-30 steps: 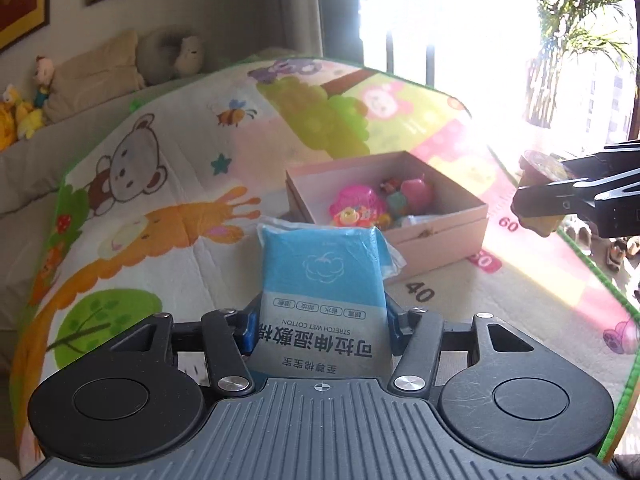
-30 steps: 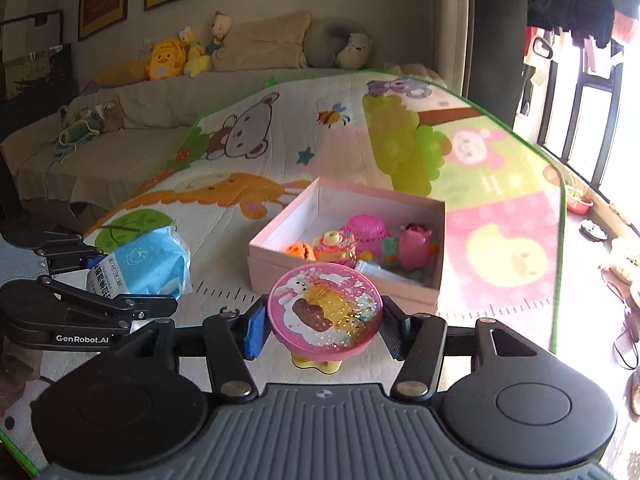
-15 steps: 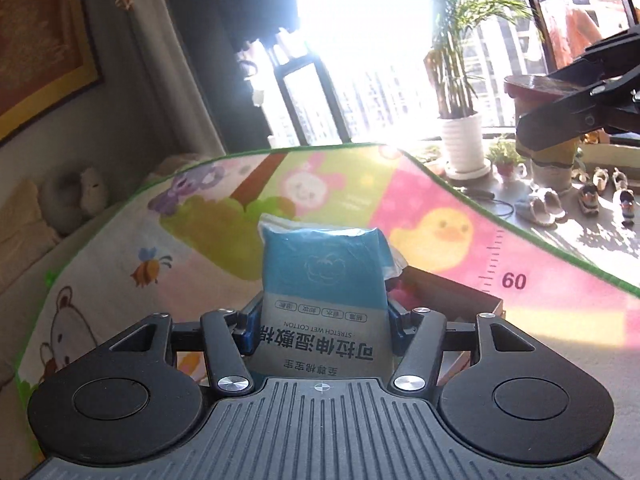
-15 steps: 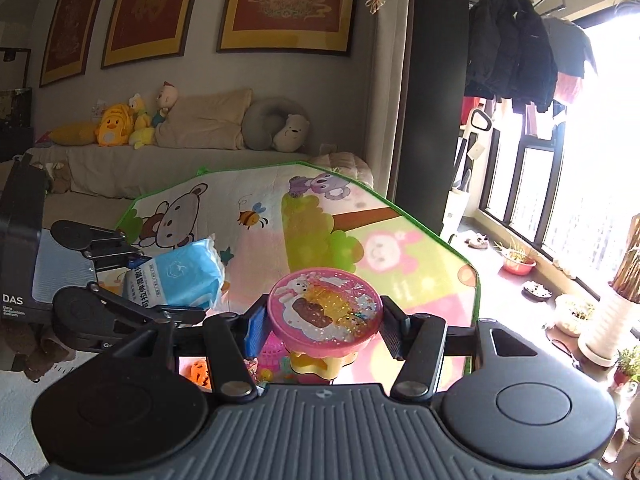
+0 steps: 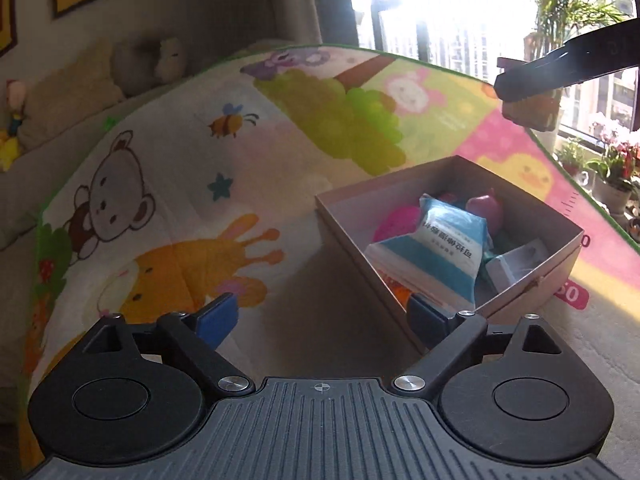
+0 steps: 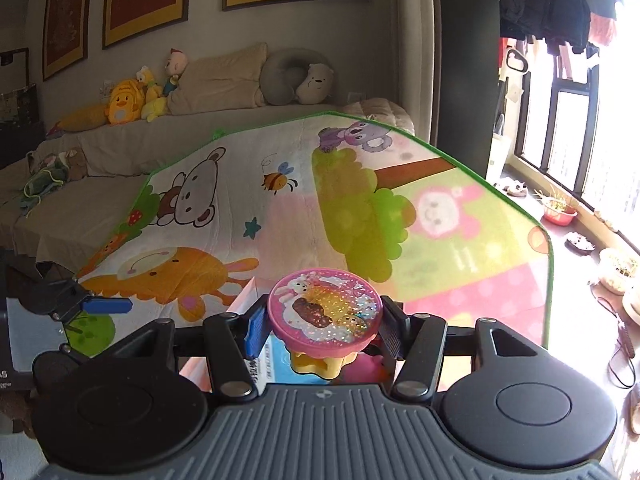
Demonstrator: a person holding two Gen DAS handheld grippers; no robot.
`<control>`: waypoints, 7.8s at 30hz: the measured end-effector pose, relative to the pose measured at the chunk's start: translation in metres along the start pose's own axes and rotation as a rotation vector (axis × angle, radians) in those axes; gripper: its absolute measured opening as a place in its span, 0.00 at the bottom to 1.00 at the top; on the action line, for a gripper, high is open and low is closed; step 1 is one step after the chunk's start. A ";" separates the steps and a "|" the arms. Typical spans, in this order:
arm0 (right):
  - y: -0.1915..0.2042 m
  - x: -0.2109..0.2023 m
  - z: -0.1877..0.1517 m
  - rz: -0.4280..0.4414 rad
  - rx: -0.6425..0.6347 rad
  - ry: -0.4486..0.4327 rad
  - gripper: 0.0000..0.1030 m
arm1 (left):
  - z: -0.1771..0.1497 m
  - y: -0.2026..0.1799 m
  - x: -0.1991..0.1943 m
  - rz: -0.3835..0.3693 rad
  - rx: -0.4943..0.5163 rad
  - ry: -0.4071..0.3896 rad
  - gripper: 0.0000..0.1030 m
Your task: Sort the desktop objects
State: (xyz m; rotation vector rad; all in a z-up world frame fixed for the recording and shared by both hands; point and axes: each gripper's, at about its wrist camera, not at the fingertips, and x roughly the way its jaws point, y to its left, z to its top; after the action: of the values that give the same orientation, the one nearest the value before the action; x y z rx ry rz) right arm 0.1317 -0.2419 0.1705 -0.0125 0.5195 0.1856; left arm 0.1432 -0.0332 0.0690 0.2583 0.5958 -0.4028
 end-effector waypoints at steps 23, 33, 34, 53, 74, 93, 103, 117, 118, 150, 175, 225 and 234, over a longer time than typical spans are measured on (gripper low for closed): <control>0.044 -0.019 -0.147 -0.107 0.206 0.195 0.89 | -0.084 -0.021 -0.036 0.054 -0.235 0.099 1.00; 0.050 -0.009 -0.190 -0.250 0.138 0.246 1.00 | -0.103 -0.041 -0.028 0.153 -0.256 0.090 1.00; 0.048 -0.007 -0.189 -0.255 0.138 0.247 1.00 | -0.103 -0.042 -0.027 0.162 -0.259 0.083 1.00; 0.047 0.008 -0.187 -0.266 0.138 0.170 1.00 | -0.103 -0.045 -0.025 0.164 -0.272 0.075 1.00; 0.048 0.008 -0.187 -0.265 0.140 0.170 1.00 | -0.104 -0.043 -0.025 0.165 -0.271 0.074 1.00; 0.048 0.009 -0.187 -0.265 0.140 0.170 1.00 | -0.104 -0.043 -0.025 0.165 -0.272 0.074 1.00; 0.048 0.008 -0.187 -0.265 0.140 0.170 1.00 | -0.104 -0.043 -0.025 0.165 -0.272 0.074 1.00; 0.048 0.009 -0.187 -0.265 0.140 0.170 1.00 | -0.104 -0.043 -0.025 0.165 -0.272 0.074 1.00; 0.048 0.009 -0.187 -0.265 0.140 0.170 1.00 | -0.104 -0.043 -0.025 0.165 -0.272 0.074 1.00; 0.048 0.009 -0.187 -0.265 0.140 0.170 1.00 | -0.104 -0.043 -0.025 0.165 -0.272 0.074 1.00; 0.048 0.009 -0.187 -0.265 0.140 0.170 1.00 | -0.104 -0.043 -0.025 0.165 -0.272 0.073 1.00; 0.048 0.008 -0.187 -0.265 0.140 0.170 1.00 | -0.098 -0.039 -0.022 0.163 -0.291 0.122 1.00; 0.048 0.008 -0.187 -0.265 0.140 0.170 1.00 | -0.099 -0.041 -0.023 0.175 -0.316 0.125 1.00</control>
State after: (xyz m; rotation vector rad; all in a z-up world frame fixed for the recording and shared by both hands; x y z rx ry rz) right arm 0.0377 -0.2040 0.0055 0.0401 0.6931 -0.1120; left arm 0.0598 -0.0283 -0.0014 0.0313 0.7436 -0.1206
